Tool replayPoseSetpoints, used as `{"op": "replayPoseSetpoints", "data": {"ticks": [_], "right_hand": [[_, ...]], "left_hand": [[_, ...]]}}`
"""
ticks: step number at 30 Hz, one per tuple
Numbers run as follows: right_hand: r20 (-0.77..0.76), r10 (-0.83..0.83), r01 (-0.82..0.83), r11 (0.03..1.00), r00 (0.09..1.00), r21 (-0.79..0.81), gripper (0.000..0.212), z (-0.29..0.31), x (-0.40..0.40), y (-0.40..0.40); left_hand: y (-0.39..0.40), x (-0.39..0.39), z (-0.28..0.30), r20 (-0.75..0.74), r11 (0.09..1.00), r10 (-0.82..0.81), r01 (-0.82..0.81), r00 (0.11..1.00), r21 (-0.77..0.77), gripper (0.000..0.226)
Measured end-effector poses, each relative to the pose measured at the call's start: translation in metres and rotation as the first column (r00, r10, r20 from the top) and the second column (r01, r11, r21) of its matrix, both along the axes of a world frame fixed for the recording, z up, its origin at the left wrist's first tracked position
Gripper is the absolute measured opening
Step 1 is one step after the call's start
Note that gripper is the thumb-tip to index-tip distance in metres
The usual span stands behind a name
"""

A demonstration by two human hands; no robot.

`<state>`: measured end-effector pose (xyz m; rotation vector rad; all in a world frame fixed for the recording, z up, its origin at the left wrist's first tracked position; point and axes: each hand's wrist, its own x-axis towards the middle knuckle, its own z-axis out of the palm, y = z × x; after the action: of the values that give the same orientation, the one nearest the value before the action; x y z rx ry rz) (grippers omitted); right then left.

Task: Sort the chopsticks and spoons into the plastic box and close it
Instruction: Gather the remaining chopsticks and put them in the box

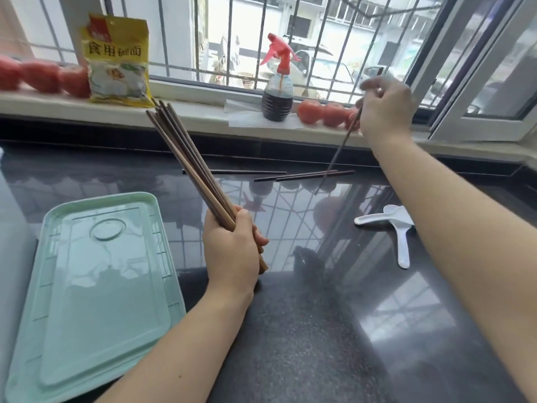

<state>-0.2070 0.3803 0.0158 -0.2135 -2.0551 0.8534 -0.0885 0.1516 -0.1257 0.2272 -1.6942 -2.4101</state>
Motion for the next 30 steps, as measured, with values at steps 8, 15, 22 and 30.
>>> {"op": "replayPoseSetpoints", "data": {"ticks": [8,15,22,30], "right_hand": [[0.563,-0.5,-0.115,0.672,0.658,0.731,0.039,-0.099,-0.021,0.01],[0.693,-0.435,-0.483,0.503,0.576,0.717,0.053,-0.127,-0.062,0.03],[0.643,-0.393,-0.56,0.316,0.657,0.766,0.035,-0.119,-0.058,0.034],[0.717,-0.406,-0.659,0.299,0.567,0.69,0.031,-0.114,-0.038,0.041]], "left_hand": [[-0.009,-0.007,-0.002,-0.064,0.984,0.154,-0.159,0.986,-0.078,0.006],[-0.008,-0.013,-0.005,0.024,0.991,0.131,-0.131,0.991,-0.028,0.006],[-0.008,-0.014,-0.006,0.021,0.992,0.127,-0.126,0.992,-0.03,0.008],[-0.007,-0.01,-0.002,0.028,0.993,0.112,-0.112,0.993,-0.03,0.007]]}}
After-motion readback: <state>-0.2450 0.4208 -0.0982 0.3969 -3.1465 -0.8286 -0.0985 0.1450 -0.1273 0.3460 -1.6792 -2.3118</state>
